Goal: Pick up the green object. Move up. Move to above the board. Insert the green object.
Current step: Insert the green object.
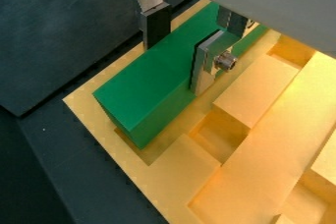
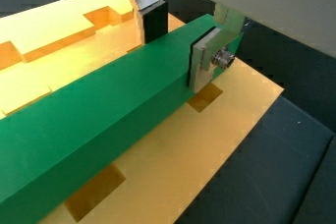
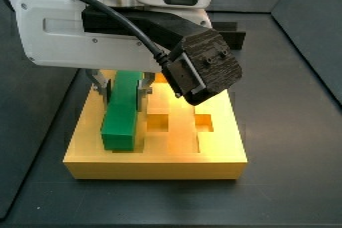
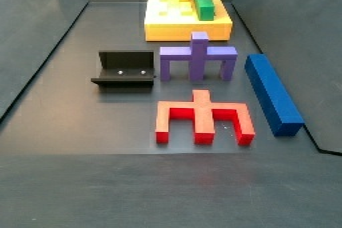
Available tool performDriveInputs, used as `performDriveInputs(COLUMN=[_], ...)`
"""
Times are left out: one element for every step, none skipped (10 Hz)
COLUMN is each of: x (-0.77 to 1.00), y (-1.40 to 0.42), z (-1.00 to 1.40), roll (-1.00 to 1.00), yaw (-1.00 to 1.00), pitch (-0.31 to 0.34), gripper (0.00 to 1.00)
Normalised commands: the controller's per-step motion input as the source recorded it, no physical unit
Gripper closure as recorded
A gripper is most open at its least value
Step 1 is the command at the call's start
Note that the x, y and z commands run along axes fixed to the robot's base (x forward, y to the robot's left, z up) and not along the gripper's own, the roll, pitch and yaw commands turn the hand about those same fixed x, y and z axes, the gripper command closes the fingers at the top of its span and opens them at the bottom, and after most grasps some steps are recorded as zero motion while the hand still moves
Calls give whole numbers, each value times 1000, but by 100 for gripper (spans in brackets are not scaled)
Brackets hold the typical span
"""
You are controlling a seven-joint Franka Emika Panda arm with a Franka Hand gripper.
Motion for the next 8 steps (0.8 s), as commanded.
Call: performDriveInputs(x=[94, 197, 220, 186, 206, 157, 177, 163], y=[-189, -97, 0, 6, 20, 0, 0, 0], z=[-211, -226, -323, -331, -297, -266, -194, -146], roll=[53, 17, 21, 4, 0, 0, 30, 111], yaw=[0, 0, 0, 0, -29, -117, -151, -180], pitch=[-24, -19, -19, -20, -4, 0, 0, 0], gripper=[100, 100, 100, 100, 100, 100, 100, 100])
